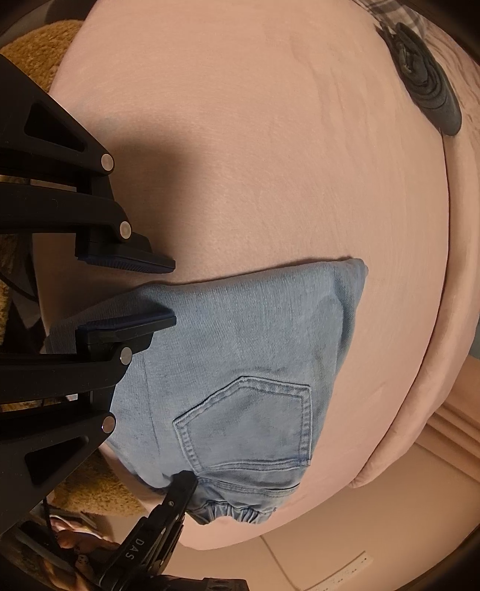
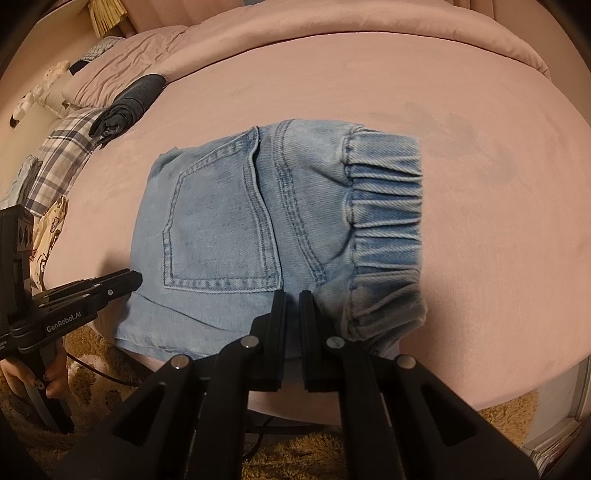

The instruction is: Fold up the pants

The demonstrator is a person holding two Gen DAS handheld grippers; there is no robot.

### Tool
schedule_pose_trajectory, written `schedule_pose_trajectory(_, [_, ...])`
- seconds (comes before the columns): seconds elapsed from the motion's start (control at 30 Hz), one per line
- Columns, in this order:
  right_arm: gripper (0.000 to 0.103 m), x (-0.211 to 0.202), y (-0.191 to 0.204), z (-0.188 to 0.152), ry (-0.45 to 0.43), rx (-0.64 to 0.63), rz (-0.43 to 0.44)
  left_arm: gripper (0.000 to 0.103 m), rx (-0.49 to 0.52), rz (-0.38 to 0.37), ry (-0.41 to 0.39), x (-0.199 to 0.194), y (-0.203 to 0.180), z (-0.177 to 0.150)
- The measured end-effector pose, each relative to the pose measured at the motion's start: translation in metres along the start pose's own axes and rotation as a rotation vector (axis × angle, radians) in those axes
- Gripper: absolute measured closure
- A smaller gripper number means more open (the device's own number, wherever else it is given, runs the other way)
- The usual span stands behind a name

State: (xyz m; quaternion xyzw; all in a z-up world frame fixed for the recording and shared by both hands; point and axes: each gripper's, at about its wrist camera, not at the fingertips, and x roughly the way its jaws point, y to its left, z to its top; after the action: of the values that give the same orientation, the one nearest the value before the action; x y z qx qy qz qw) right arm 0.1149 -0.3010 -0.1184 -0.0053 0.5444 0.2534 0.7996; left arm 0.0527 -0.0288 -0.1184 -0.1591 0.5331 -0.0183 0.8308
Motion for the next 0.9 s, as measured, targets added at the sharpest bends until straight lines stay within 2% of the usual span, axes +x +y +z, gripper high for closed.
schedule_pose_trajectory(0.43, [0.097,-0.004,0.009,0.002,-0.005,-0.019,-0.042,0.082,0.016,-0.001,-0.003,-0.009,-0.009,0.009])
schedule_pose_trajectory(0.5, [0.091,-0.009,0.013,0.005,-0.009,-0.041,-0.049,0.082,0.002,-0.033,-0.010,-0.011,-0.010,0.014])
schedule_pose_trajectory(0.57, [0.071,-0.017,0.016,0.007,-0.033,-0.050,-0.031,0.082,-0.003,-0.032,-0.019,-0.012,-0.010,0.017])
schedule_pose_trajectory(0.63, [0.056,-0.027,0.018,0.008,-0.066,-0.055,-0.025,0.081,-0.009,-0.020,-0.022,-0.013,-0.009,0.020])
schedule_pose_trajectory(0.67, [0.053,-0.031,0.018,0.008,-0.080,-0.059,-0.037,0.073,-0.015,-0.018,-0.019,-0.012,-0.008,0.020])
schedule_pose_trajectory(0.7, [0.054,-0.035,0.017,0.008,-0.092,-0.065,-0.047,0.060,-0.022,-0.025,-0.013,-0.011,-0.008,0.021])
schedule_pose_trajectory(0.77, [0.048,-0.043,0.015,0.009,-0.113,-0.073,-0.061,0.048,-0.022,-0.044,-0.005,-0.007,-0.008,0.023])
schedule_pose_trajectory(0.9, [0.036,-0.048,-0.002,0.010,-0.137,-0.049,-0.146,0.043,0.002,-0.064,-0.011,-0.001,-0.016,0.026])
